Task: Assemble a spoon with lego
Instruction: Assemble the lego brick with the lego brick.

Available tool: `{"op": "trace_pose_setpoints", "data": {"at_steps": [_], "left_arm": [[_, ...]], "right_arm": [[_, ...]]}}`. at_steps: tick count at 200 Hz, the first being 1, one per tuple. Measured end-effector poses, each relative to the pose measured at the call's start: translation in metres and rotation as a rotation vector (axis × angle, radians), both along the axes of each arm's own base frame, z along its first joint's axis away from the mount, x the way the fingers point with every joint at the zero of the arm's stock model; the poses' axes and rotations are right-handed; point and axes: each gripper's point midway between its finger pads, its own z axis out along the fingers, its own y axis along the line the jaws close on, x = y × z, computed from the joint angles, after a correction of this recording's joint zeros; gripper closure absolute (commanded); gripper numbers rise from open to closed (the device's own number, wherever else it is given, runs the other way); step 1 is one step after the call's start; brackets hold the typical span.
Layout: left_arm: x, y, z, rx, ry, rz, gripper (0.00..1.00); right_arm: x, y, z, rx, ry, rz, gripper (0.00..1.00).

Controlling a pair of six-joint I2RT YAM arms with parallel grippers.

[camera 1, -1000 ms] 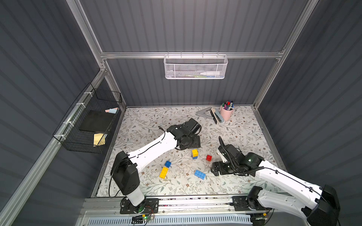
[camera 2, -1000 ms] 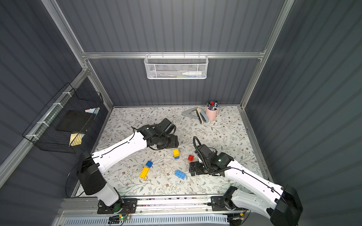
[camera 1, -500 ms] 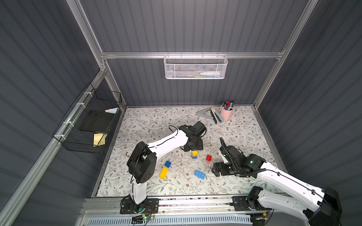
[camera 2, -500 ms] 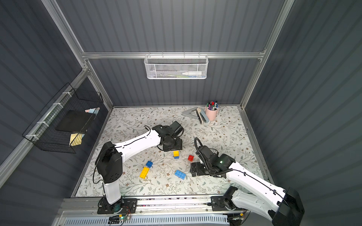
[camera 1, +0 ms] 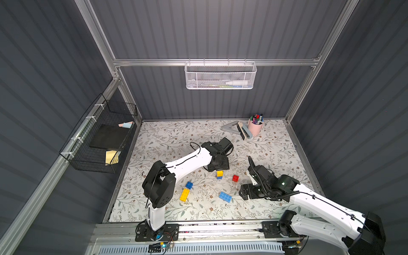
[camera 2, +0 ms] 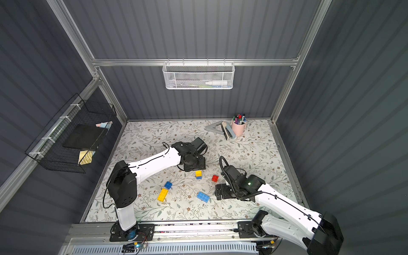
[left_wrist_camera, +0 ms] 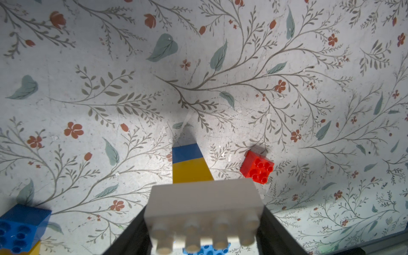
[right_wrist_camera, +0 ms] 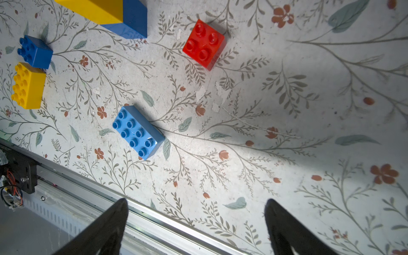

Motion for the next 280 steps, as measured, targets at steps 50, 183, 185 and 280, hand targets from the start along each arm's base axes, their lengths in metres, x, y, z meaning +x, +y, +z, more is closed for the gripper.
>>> {"op": "trace_pose_setpoints", "data": {"at_steps": [50, 183, 185, 280], "left_arm": [[-0.009, -0.004, 0.008, 0.019, -0.040, 0.010, 0.33], [-0.011, 0.000, 0.006, 0.093, -0.127, 0.087, 0.34], [-0.011, 0.000, 0.006, 0.094, -0.127, 0.087, 0.34], [-0.012, 0.002, -0.007, 0.117, -0.107, 0.100, 0.34]], "right_arm": [[0.001, 0.001, 0.000, 0.006, -0.005, 0.001, 0.04], [-0.001, -0.001, 0.000, 0.021, -0.019, 0.001, 0.04], [-0.001, -0.001, 0.000, 0.021, -0.019, 0.001, 0.04], [-0.002, -0.002, -0.002, 0.017, -0.015, 0.001, 0.04]]}}
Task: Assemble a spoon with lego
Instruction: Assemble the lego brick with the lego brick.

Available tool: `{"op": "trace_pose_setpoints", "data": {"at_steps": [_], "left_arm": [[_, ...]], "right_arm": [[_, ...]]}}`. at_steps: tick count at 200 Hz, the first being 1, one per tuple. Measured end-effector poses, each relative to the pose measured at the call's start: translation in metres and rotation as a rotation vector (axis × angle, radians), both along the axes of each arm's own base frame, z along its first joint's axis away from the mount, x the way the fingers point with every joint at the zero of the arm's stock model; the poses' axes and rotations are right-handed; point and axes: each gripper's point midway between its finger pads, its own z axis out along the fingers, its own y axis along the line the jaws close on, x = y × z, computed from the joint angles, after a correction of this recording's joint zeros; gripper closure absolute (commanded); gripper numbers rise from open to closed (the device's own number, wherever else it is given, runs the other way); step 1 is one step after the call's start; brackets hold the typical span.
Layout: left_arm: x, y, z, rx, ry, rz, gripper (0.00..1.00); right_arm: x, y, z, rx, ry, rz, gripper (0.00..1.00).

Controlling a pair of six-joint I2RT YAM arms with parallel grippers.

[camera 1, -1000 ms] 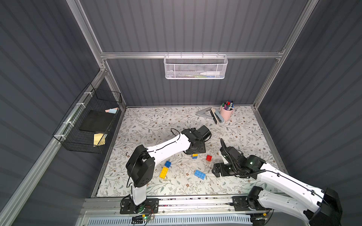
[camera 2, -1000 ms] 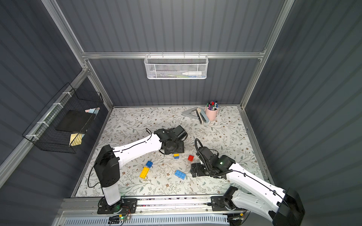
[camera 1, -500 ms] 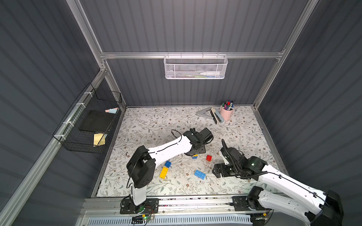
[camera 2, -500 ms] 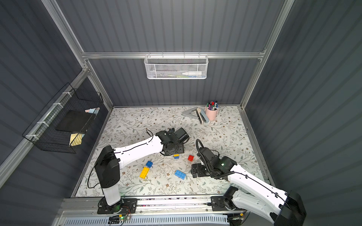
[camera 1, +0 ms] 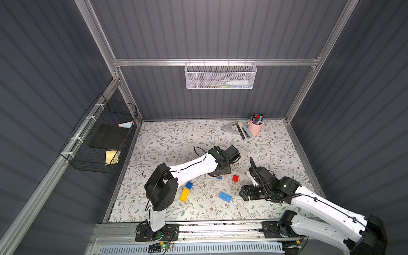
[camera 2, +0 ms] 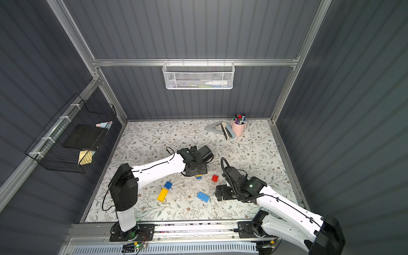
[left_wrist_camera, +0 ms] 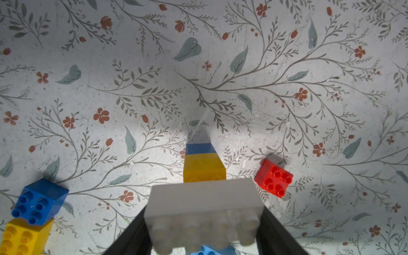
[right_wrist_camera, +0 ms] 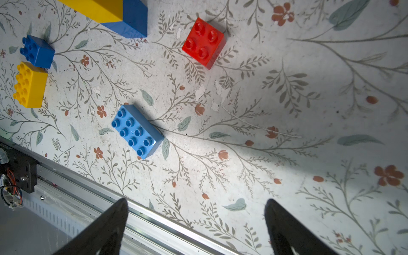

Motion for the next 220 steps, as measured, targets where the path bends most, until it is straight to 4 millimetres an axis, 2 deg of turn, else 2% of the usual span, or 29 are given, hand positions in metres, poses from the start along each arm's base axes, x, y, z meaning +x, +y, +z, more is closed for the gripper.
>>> {"op": "trace_pose_setpoints", "data": {"at_steps": [220], "left_arm": [[0.0067, -0.0063, -0.0031, -0.012, 0.017, -0.028, 0.35]], "right_arm": [[-0.0013, 0.0015, 0.0010, 0.011, 0.002, 0.007, 0.04]]}}
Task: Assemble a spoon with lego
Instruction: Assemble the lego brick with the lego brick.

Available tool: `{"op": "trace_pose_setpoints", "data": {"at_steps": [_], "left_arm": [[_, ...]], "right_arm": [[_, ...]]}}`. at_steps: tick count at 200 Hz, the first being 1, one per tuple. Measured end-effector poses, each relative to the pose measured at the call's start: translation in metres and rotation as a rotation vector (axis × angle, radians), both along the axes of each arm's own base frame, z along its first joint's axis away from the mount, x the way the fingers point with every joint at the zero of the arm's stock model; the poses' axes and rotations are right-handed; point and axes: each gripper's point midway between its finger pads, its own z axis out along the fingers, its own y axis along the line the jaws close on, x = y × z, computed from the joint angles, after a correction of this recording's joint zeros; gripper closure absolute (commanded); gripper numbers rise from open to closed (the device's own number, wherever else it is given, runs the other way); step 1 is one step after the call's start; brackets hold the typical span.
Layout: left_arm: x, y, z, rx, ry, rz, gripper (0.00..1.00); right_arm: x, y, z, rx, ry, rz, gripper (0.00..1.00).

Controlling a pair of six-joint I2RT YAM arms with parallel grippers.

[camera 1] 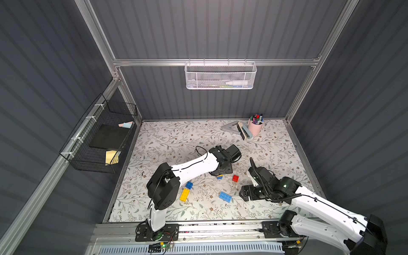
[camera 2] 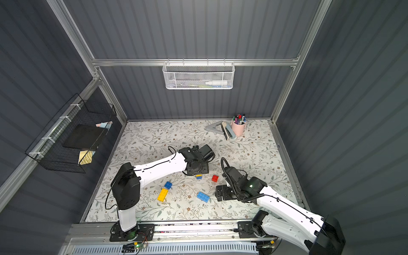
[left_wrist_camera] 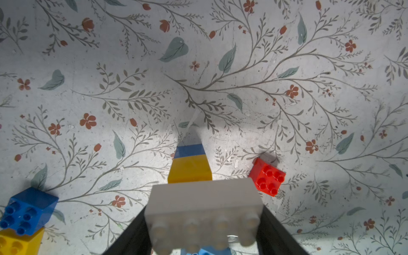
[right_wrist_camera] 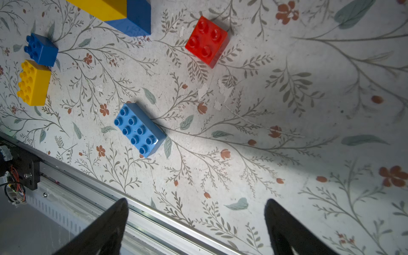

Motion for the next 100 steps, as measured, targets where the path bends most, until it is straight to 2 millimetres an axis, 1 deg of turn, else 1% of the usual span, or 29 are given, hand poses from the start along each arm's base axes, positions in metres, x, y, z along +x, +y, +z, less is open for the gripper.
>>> {"op": "trace_pose_setpoints", "data": {"at_steps": [100], "left_arm": [[0.0026, 0.0014, 0.0011, -0.039, -0.002, -0.004, 0.35]], "right_arm": [[0.0014, 0.0023, 0.0005, 0.011, -0.007, 0.002, 0.04]]}}
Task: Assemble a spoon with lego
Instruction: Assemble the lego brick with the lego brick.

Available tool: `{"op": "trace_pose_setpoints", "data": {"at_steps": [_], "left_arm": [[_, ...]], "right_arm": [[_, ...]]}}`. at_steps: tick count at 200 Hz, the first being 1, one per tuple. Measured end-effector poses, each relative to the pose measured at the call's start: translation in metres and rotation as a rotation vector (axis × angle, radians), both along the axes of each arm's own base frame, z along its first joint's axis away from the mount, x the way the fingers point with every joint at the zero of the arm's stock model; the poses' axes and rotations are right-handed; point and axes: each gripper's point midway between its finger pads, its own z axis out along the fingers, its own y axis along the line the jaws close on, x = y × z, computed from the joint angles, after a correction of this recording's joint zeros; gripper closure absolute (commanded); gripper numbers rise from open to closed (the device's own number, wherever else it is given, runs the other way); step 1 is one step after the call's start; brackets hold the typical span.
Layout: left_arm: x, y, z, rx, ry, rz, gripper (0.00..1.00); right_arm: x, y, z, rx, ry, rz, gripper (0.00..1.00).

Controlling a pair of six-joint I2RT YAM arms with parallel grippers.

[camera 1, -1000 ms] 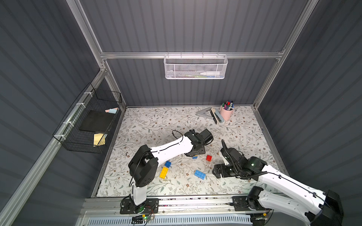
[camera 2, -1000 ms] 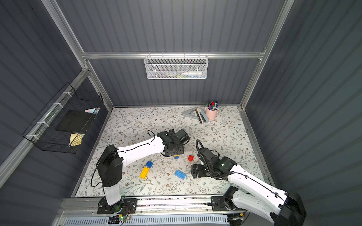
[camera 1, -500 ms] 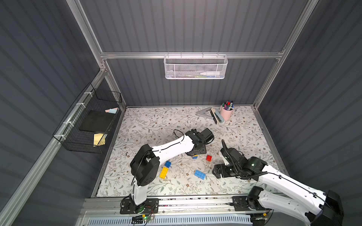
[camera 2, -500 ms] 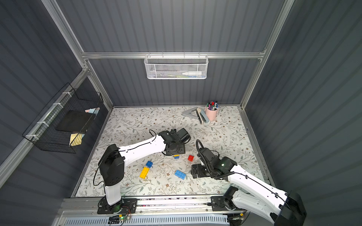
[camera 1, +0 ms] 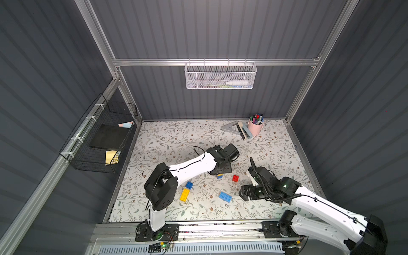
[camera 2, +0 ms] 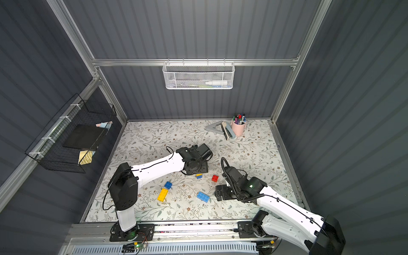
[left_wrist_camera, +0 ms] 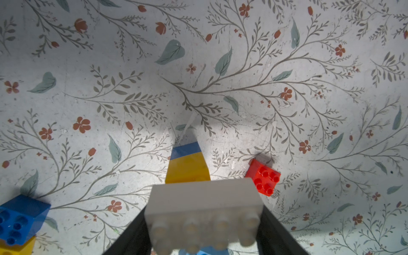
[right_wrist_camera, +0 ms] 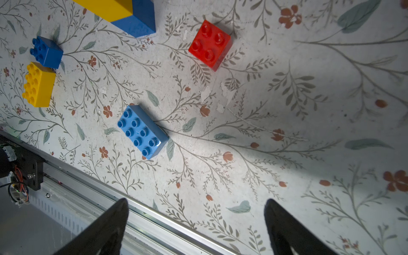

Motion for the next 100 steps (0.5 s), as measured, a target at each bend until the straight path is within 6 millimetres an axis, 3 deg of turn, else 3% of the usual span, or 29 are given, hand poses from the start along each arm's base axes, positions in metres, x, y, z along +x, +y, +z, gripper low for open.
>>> {"op": "trace_pose_setpoints", "data": {"at_steps": [100], "left_arm": [[-0.0002, 0.0038, -0.0004, 0.002, -0.002, 0.005, 0.35]], "right_arm": [[-0.0005, 0.0006, 0.0001, 0.003, 0.002, 0.002, 0.05]]}}
